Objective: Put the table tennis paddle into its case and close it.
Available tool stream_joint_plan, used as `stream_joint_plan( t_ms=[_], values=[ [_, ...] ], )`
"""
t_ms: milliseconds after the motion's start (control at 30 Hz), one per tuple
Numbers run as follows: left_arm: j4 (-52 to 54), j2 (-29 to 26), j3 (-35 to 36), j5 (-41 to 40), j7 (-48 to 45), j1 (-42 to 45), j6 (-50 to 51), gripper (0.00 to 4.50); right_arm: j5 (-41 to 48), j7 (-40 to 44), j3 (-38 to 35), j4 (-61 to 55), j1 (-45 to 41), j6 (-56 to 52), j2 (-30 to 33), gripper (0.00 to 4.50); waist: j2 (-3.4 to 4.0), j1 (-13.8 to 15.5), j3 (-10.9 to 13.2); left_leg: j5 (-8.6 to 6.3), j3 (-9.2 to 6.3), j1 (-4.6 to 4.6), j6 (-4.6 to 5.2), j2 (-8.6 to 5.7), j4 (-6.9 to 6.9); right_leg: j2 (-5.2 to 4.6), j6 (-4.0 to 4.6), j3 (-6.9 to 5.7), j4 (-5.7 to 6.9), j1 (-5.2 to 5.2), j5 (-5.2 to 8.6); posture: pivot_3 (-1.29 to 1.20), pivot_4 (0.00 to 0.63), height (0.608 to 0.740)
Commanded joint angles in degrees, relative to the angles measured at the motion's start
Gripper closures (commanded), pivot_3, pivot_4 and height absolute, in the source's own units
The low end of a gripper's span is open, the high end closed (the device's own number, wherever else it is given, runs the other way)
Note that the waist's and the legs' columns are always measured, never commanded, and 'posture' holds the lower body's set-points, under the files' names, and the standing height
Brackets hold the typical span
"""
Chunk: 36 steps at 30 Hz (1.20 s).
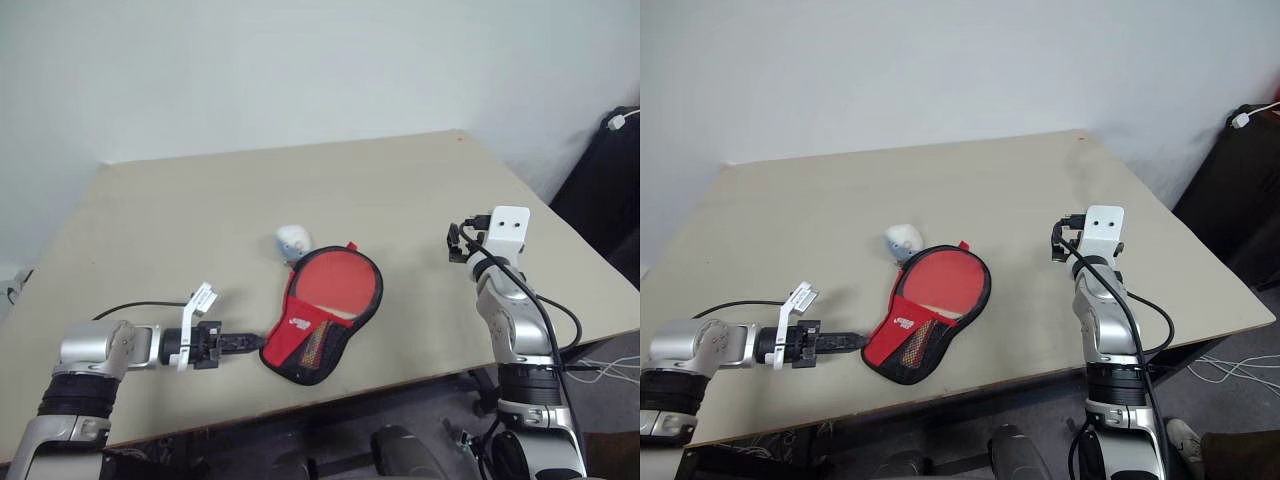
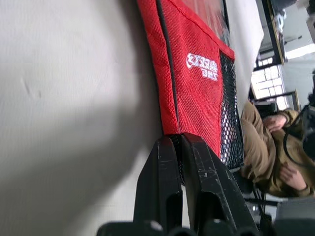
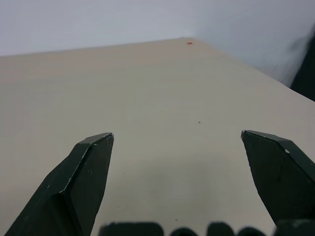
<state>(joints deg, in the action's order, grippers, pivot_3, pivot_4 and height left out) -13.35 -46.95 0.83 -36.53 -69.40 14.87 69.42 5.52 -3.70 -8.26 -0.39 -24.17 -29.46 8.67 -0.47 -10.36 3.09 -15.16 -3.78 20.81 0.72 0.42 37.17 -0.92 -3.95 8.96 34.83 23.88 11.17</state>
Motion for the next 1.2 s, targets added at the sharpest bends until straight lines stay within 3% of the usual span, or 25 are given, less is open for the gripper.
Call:
stream_joint_plan(
  t_ms=[33,967,1200],
  values=[
    [3.62,-3.69,-0.91,-1.0,-4.66,-3.41,-2.49,4.46,-0.08,0.54,0.0,-1.11,-1.51,1.23,0.06,0.0,0.0,-0.01,0.0,0.0,0.02,0.0,0.0,0.01,-0.02,0.0,0.02,0.0,0.0,0.02,0.01,0.0,0.0,0.74],
    [13.06,-12.98,-6.01,-0.5,-15.18,-16.21,-10.44,4.46,-0.15,1.82,0.74,-0.71,-1.42,1.14,-0.35,0.0,-0.03,0.03,0.02,0.0,0.06,0.19,0.01,0.07,-0.11,0.0,0.08,-0.04,0.05,0.3,0.05,0.0,0.0,0.74],
    [11.35,-9.22,-2.79,-2.48,-10.72,-14.06,-9.75,4.46,-0.1,2.12,1.14,0.12,-1.97,1.52,-0.41,0.0,-0.02,0.06,0.02,0.01,0.06,0.18,0.01,0.07,-0.09,0.0,0.08,-0.06,0.09,0.29,0.05,0.0,0.0,0.74]
  ],
)
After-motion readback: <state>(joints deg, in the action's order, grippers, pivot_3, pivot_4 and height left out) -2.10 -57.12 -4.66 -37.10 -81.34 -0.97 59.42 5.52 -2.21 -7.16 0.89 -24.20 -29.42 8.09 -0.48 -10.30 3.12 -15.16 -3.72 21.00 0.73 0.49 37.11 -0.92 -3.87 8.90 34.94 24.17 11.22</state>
